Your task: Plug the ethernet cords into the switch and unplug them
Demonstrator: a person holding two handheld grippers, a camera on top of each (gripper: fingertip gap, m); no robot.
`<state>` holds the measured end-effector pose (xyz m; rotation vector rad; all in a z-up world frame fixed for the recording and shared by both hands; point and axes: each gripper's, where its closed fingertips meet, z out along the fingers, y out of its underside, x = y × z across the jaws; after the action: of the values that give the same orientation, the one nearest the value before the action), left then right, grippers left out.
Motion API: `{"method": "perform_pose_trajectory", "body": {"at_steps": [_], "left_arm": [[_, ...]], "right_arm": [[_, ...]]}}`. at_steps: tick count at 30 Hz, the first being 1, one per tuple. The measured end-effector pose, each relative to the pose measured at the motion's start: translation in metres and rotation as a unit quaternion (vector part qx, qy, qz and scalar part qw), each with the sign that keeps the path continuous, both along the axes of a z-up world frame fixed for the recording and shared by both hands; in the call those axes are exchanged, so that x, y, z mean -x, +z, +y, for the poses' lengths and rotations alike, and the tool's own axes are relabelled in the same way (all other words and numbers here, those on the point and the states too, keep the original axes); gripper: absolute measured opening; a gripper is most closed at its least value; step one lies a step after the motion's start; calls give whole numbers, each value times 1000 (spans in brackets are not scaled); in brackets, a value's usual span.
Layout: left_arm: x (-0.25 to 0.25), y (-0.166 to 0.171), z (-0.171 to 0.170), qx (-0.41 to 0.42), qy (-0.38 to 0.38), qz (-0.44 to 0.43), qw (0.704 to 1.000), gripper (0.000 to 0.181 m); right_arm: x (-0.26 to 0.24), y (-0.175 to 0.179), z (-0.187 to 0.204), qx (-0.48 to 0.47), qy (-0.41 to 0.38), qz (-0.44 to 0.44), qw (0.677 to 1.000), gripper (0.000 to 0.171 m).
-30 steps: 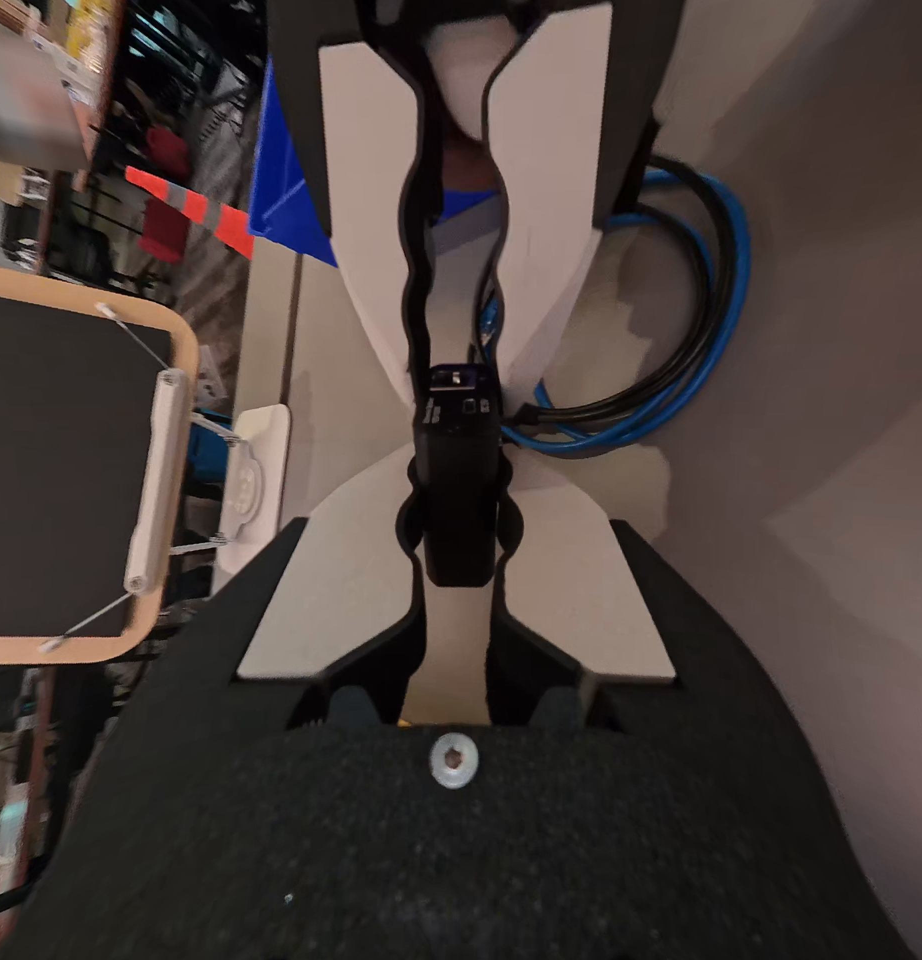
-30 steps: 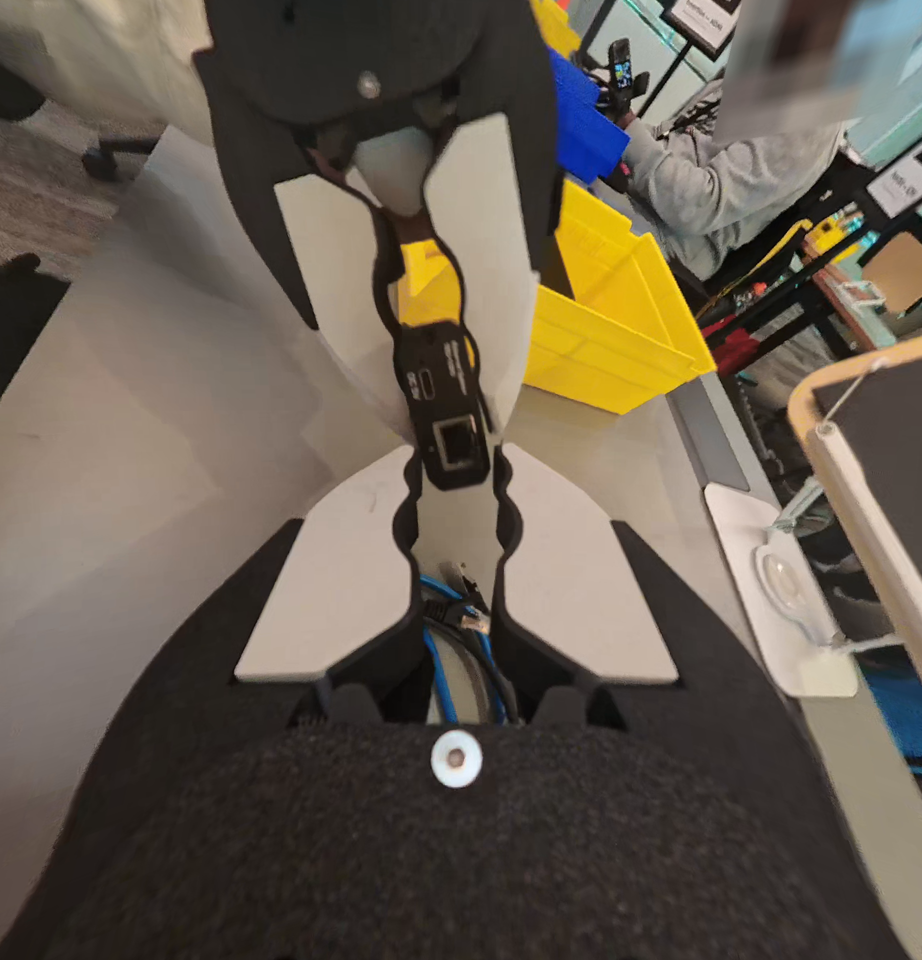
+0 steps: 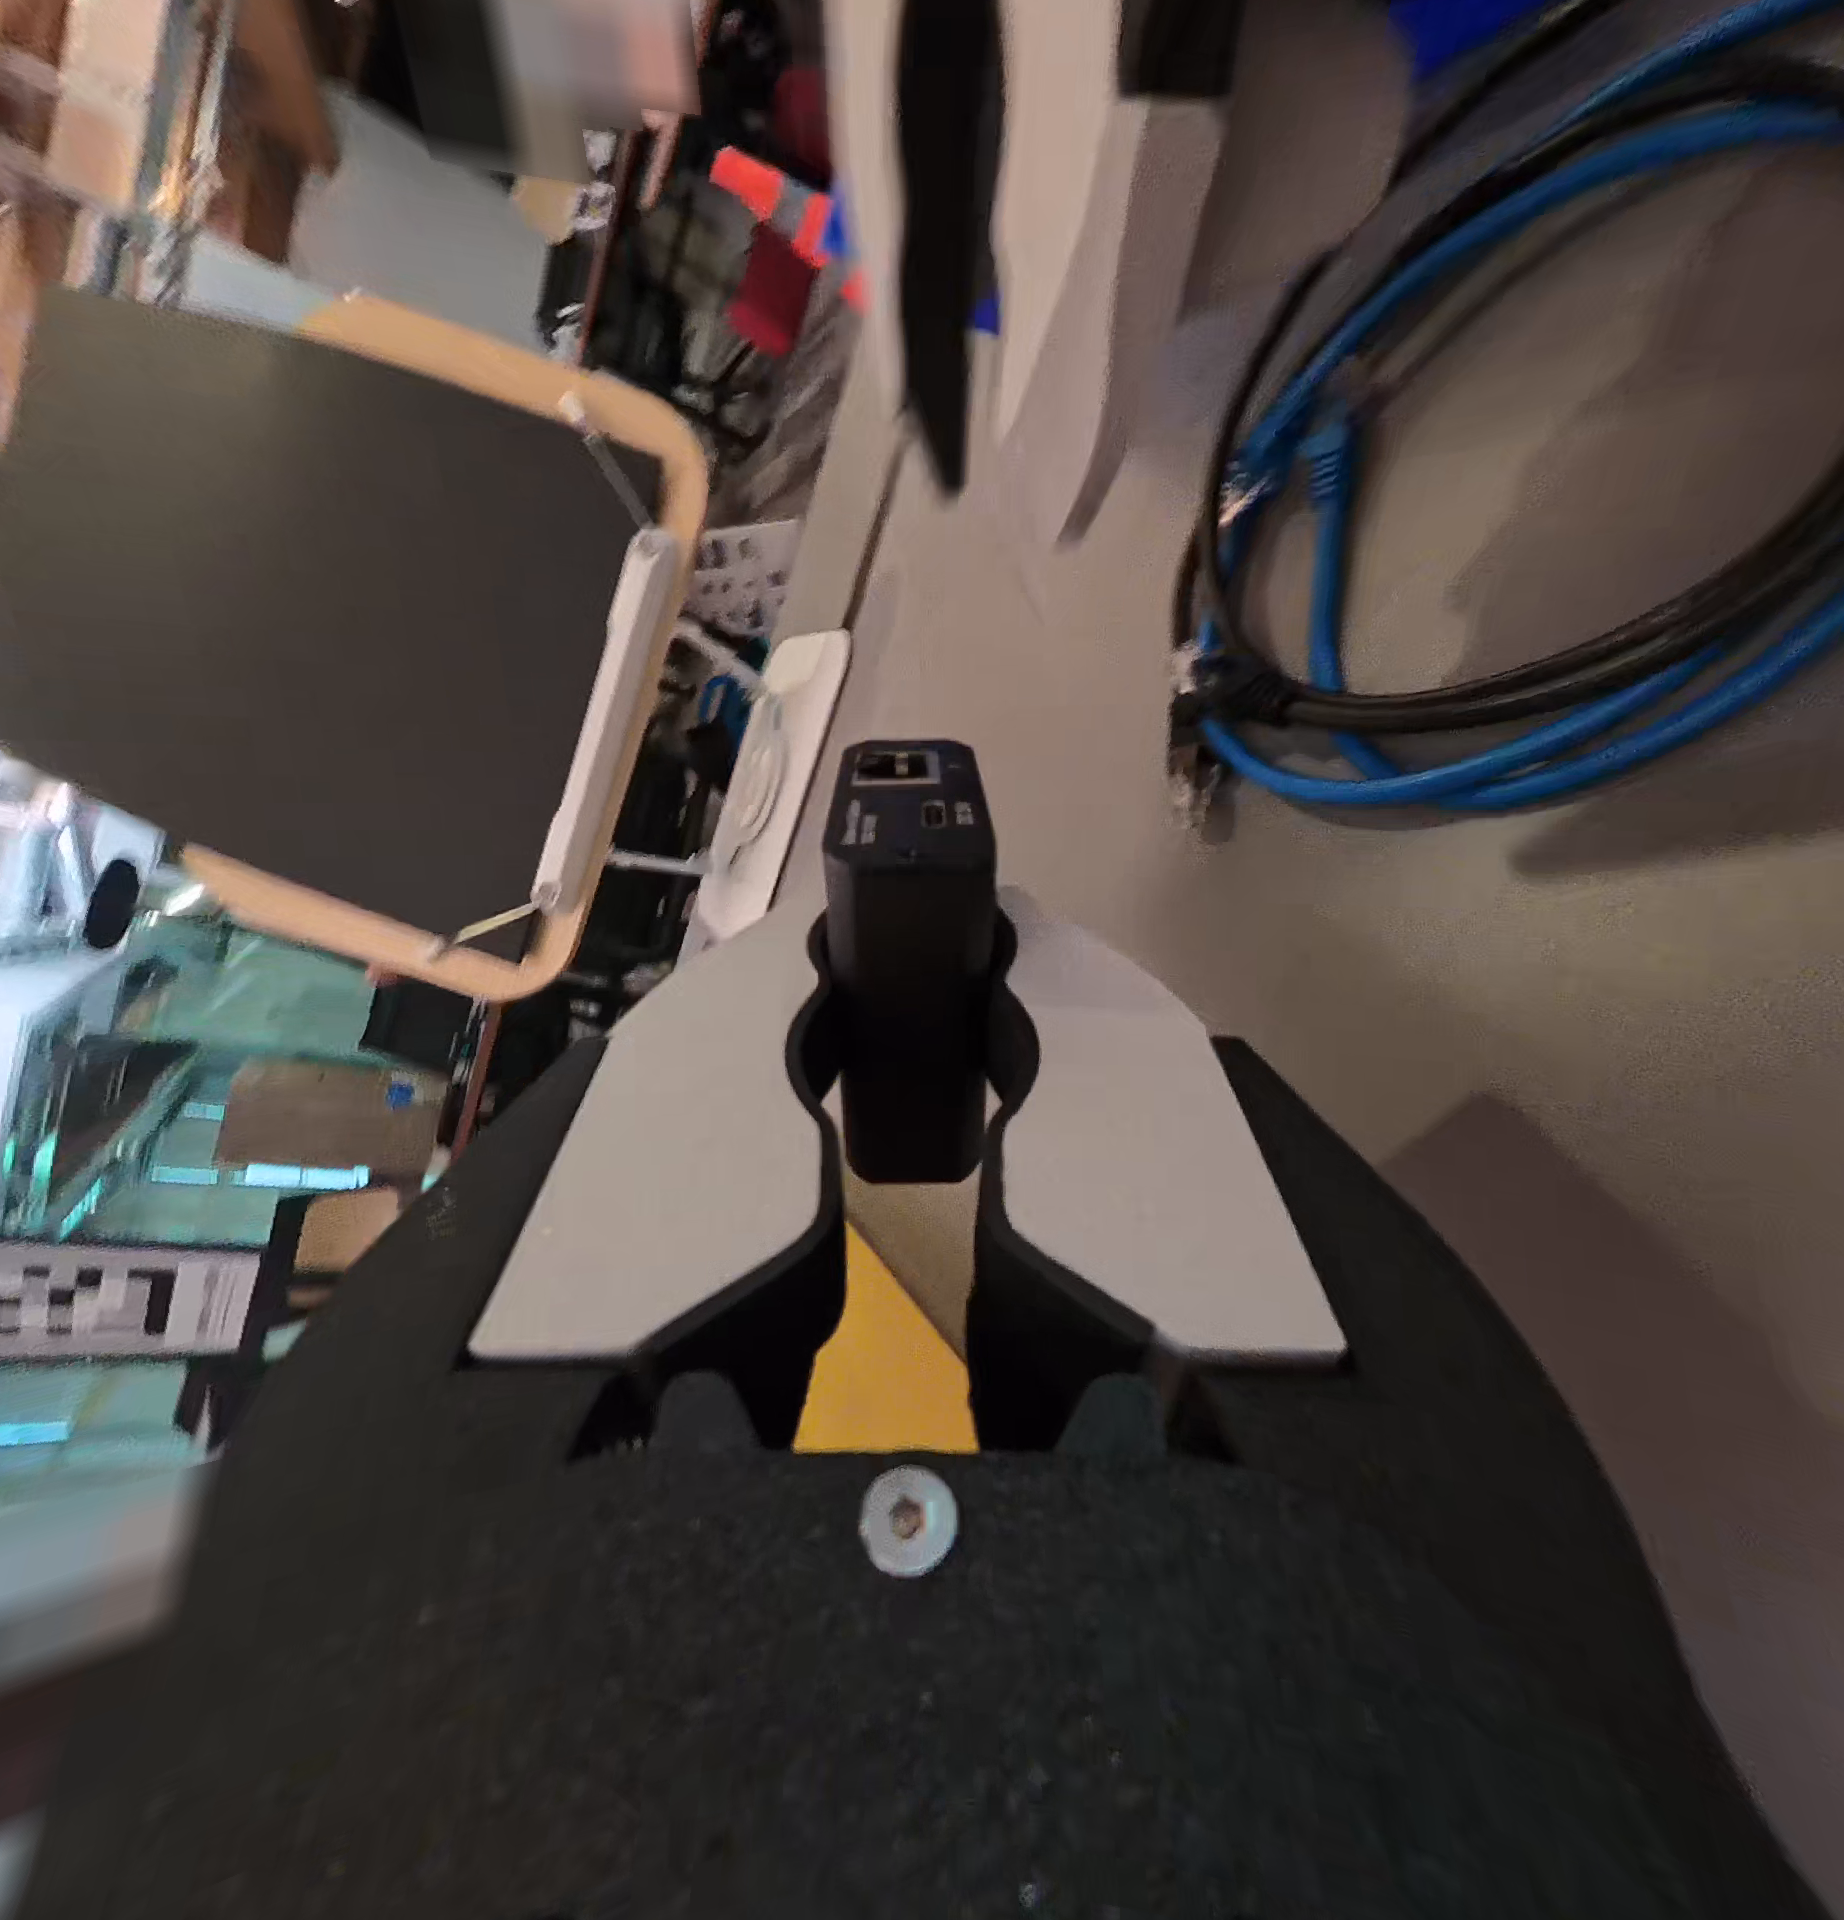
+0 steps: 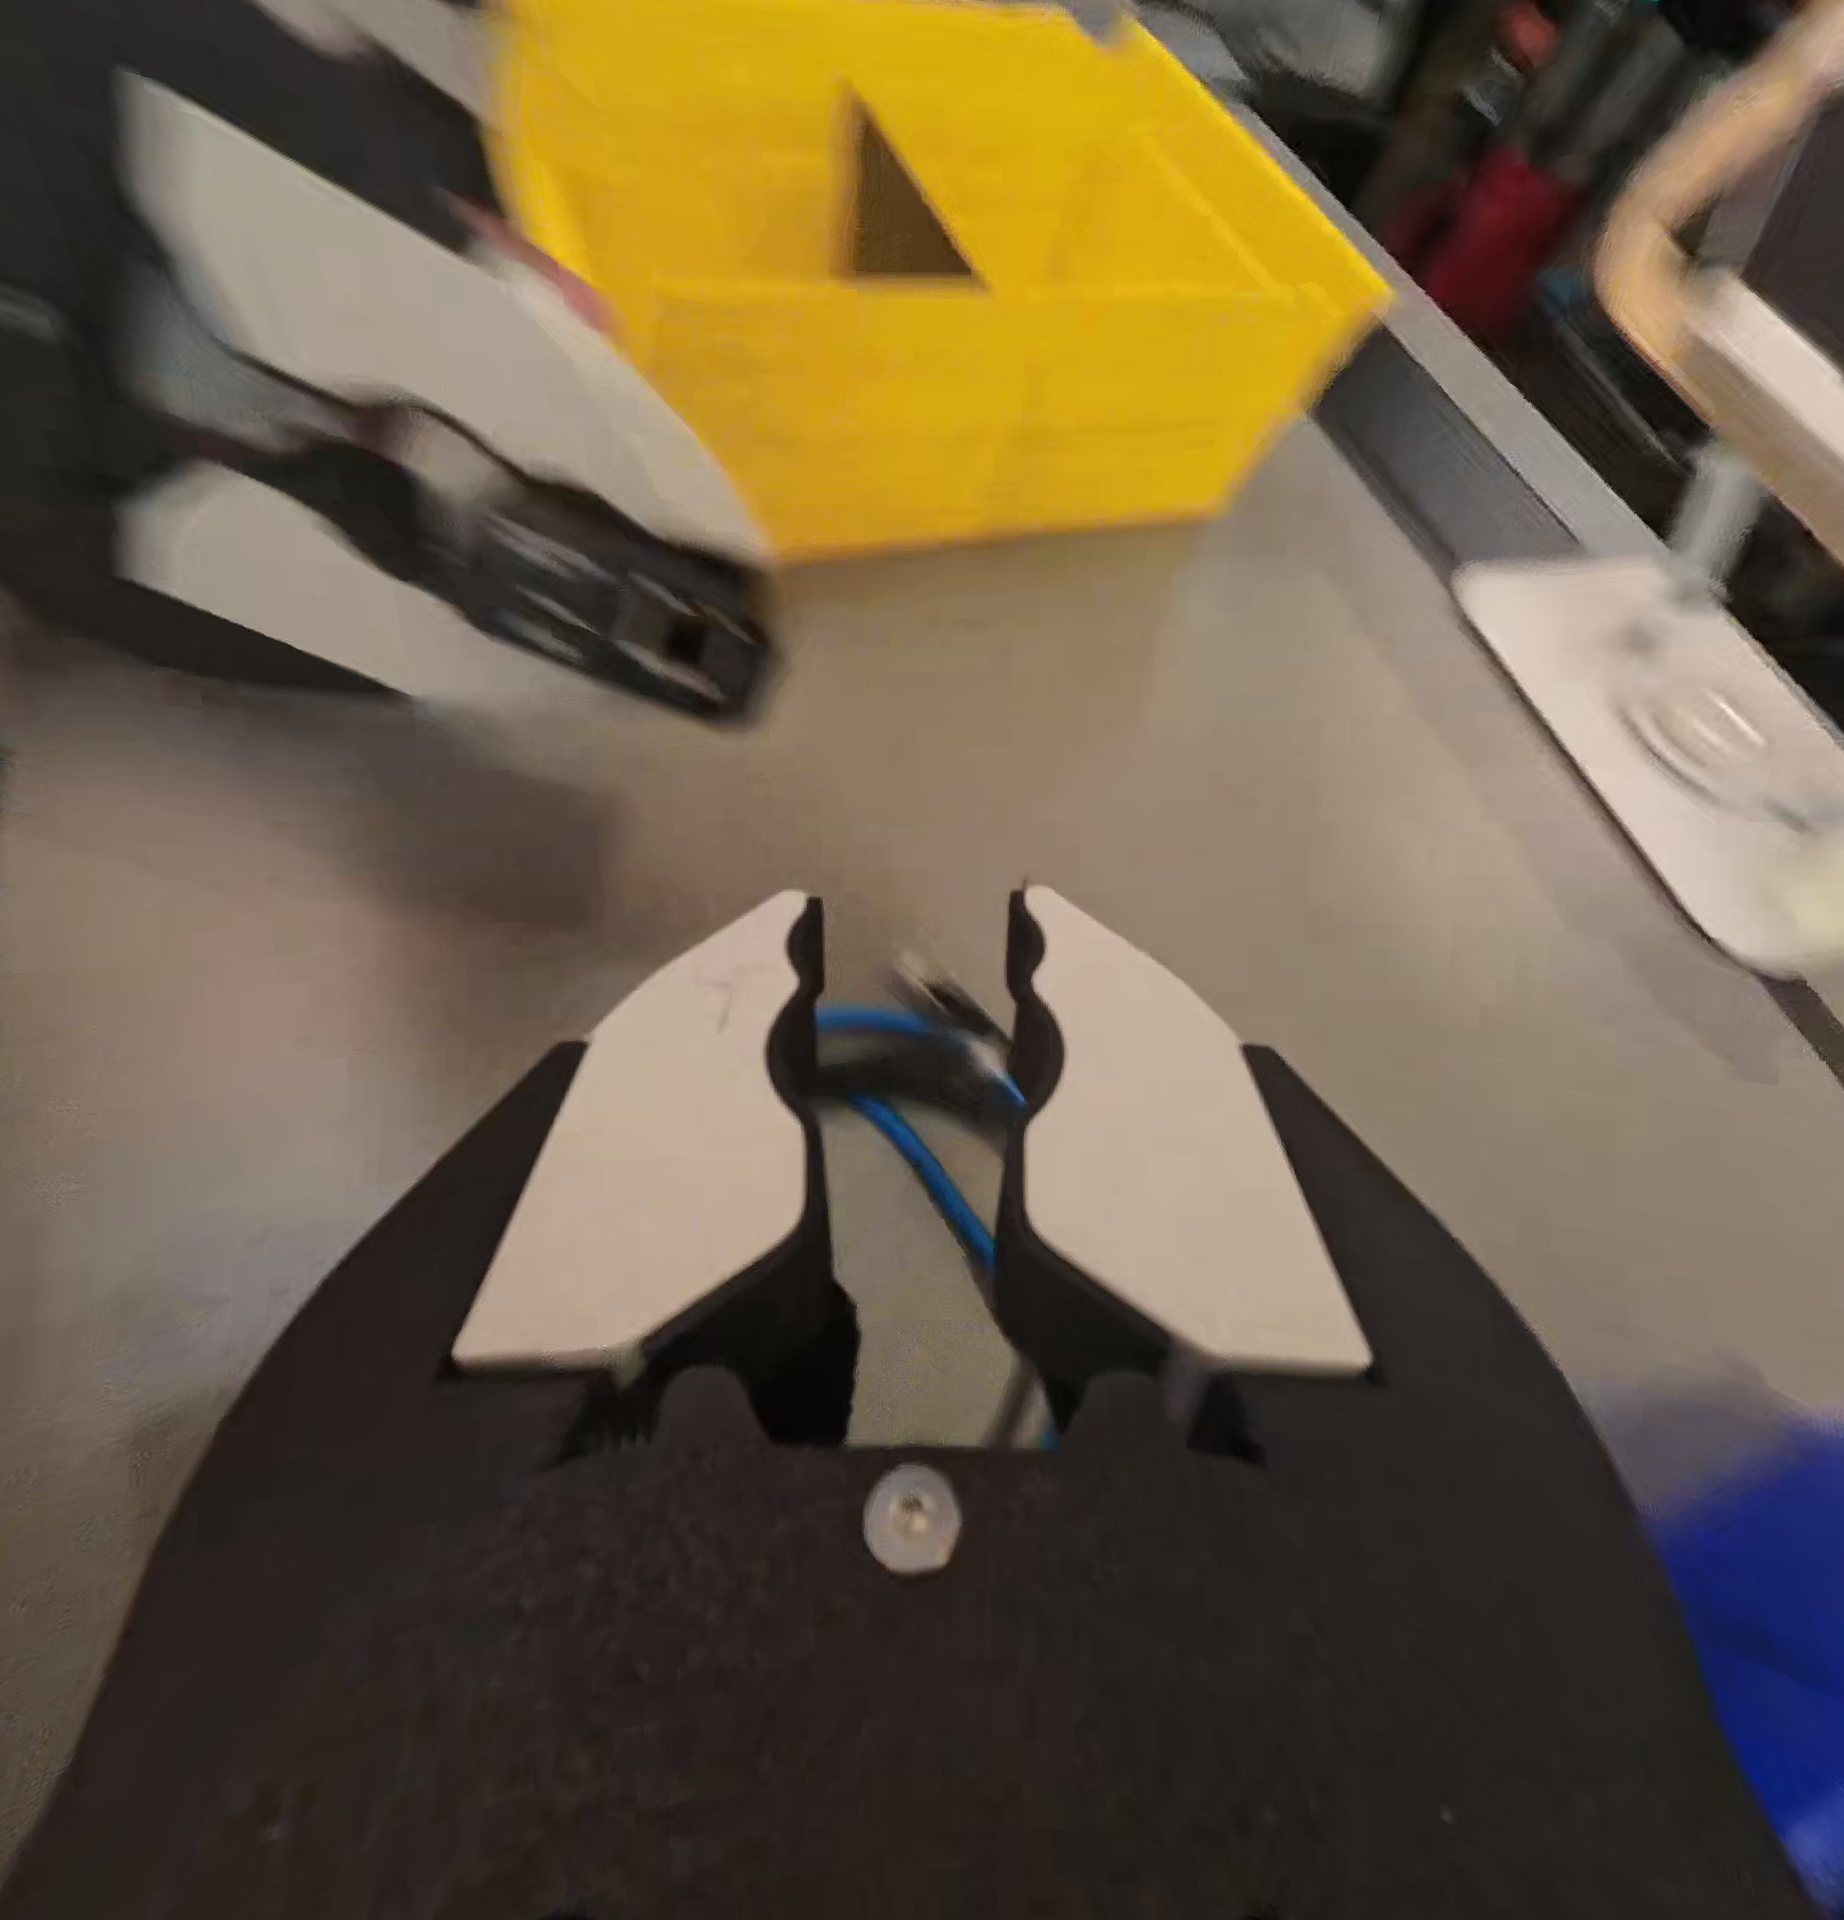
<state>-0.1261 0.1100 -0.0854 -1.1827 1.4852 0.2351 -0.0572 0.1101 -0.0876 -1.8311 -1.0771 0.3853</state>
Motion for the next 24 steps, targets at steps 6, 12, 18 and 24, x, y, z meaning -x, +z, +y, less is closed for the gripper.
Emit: {"method": "perform_pose_trajectory", "body": {"at_steps": [6, 12, 18, 24], "left_arm": [[42, -4, -8, 83, 90, -77, 989, 23], [45, -18, -17, 125, 76, -77, 986, 23], [46, -33, -18, 154, 66, -64, 984, 23], [53, -39, -13, 177, 73, -67, 979, 24]], "right_arm": [[-32, -48, -12, 81, -213, -7, 974, 29], [-5, -83, -20, 94, -267, -40, 958, 30], [-8, -94, 0, 154, -289, -40, 944, 23], [5, -90, 0, 188, -277, -26, 942, 21]]}}
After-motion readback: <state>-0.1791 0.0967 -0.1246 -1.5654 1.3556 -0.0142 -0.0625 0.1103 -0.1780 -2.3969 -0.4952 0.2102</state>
